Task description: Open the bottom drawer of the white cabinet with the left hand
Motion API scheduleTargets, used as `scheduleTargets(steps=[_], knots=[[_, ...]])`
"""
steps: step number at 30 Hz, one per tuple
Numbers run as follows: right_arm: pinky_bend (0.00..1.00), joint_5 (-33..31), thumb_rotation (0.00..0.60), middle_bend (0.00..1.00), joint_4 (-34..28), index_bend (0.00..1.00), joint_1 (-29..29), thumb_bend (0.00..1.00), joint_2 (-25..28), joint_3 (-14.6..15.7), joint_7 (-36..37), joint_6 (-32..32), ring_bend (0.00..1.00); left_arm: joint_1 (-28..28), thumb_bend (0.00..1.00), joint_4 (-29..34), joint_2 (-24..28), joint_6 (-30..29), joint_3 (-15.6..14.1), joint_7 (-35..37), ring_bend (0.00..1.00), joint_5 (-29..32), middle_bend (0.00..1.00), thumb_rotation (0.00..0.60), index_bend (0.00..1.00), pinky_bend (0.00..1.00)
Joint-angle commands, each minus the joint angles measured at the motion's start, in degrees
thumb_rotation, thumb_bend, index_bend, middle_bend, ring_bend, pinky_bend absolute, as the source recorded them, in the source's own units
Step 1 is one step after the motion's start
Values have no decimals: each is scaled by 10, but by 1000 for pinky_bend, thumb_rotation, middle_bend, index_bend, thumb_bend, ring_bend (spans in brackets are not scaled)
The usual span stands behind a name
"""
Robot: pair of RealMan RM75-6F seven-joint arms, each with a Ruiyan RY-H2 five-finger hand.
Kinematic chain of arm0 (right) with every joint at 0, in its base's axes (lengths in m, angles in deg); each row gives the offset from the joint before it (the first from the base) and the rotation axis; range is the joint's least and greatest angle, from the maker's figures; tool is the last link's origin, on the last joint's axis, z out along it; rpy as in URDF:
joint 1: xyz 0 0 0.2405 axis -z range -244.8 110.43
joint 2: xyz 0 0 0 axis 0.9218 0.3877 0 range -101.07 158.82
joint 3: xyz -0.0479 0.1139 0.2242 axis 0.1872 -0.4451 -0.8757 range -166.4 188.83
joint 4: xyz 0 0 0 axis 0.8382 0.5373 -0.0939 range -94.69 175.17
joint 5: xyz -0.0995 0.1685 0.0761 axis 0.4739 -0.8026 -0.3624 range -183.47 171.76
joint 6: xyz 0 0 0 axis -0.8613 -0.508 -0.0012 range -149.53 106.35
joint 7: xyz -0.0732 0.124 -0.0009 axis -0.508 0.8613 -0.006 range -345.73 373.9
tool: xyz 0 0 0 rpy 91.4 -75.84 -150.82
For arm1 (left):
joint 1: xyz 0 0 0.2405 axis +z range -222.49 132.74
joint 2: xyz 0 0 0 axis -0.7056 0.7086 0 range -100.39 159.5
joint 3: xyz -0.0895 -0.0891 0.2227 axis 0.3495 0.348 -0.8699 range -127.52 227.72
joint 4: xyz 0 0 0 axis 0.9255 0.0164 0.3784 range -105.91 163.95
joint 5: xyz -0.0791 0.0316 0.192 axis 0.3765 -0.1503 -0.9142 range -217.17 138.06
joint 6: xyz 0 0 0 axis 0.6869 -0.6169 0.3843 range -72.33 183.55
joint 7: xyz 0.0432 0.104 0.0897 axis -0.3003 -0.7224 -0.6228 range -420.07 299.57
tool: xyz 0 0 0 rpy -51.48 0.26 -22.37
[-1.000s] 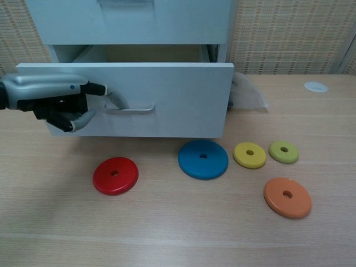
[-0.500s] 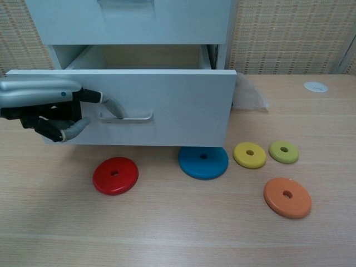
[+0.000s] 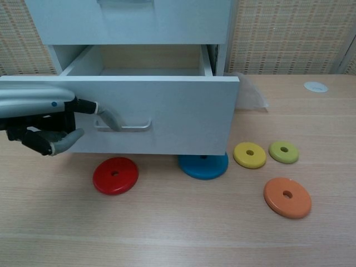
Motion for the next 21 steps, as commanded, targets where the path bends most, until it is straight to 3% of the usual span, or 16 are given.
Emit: scheduleTargets(steps=[1,9,16,21], knots=[[291,0,600,379,0,376,0,275,0,0,0,-1,285,3,682,9,7,-4,-6,4,990,-11,942,600,205,1000],[290,0,600,379,1,375,1,275,1,-1,2,-3,285,18,682,26,20,-33,-15,3,967,-38,925,600,205,1000],[291,-1,600,379,2,376,1,275,8,-7,3,-8,285,66,682,14,37,-103,-25,14,832,-41,833,600,212,1000],[291,-5,600,379,3,375,1,275,12,-10,7,-12,285,123,682,1,54,-164,-38,14,745,-23,765,600,301,993]])
